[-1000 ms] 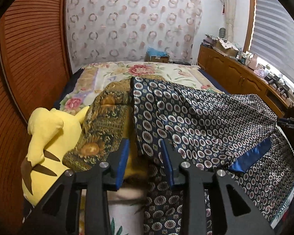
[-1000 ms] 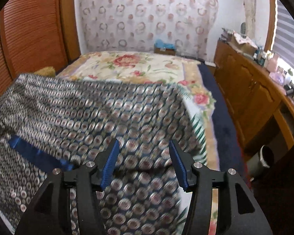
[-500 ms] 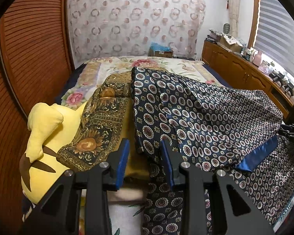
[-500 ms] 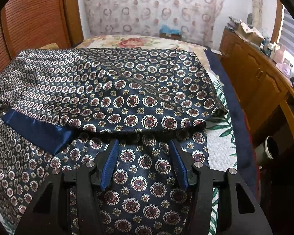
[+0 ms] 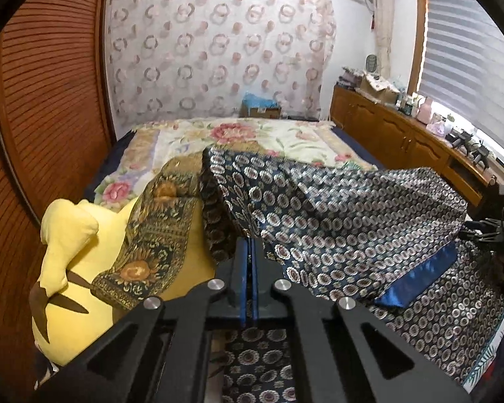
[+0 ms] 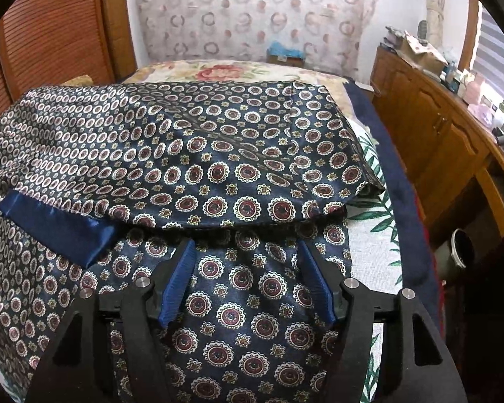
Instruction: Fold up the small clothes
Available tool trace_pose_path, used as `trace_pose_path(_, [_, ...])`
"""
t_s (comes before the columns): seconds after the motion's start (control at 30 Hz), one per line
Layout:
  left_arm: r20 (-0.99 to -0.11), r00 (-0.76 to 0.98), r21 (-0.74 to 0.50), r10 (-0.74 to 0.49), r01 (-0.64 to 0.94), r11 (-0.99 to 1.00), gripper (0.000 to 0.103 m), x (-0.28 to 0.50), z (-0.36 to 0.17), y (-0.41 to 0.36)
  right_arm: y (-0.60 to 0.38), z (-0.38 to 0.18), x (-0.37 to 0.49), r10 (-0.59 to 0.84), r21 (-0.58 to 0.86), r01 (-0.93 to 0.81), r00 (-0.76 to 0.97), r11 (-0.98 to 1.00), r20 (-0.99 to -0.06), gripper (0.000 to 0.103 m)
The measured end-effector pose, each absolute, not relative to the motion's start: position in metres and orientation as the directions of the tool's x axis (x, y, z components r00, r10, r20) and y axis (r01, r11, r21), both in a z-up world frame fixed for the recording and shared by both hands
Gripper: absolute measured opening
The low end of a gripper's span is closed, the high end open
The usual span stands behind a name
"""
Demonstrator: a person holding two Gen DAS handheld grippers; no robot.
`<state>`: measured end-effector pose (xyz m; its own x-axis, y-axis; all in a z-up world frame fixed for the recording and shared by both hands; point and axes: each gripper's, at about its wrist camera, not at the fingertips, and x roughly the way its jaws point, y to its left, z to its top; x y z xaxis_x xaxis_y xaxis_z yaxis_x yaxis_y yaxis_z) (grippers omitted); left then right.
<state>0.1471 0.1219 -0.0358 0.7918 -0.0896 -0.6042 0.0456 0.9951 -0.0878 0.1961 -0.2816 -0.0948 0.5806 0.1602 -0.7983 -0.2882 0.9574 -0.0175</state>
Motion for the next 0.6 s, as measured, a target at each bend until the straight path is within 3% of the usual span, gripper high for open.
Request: trace_pose_path(0.6, [-0.596, 0.798, -0.094, -0.092, 0.044, 0.995, 0.000, 0.146, -0.036, 0.111, -0.350, -0.081, 0.217, 0.218, 0.140, -0.177, 0.574, 0.974, -0.789, 0.066])
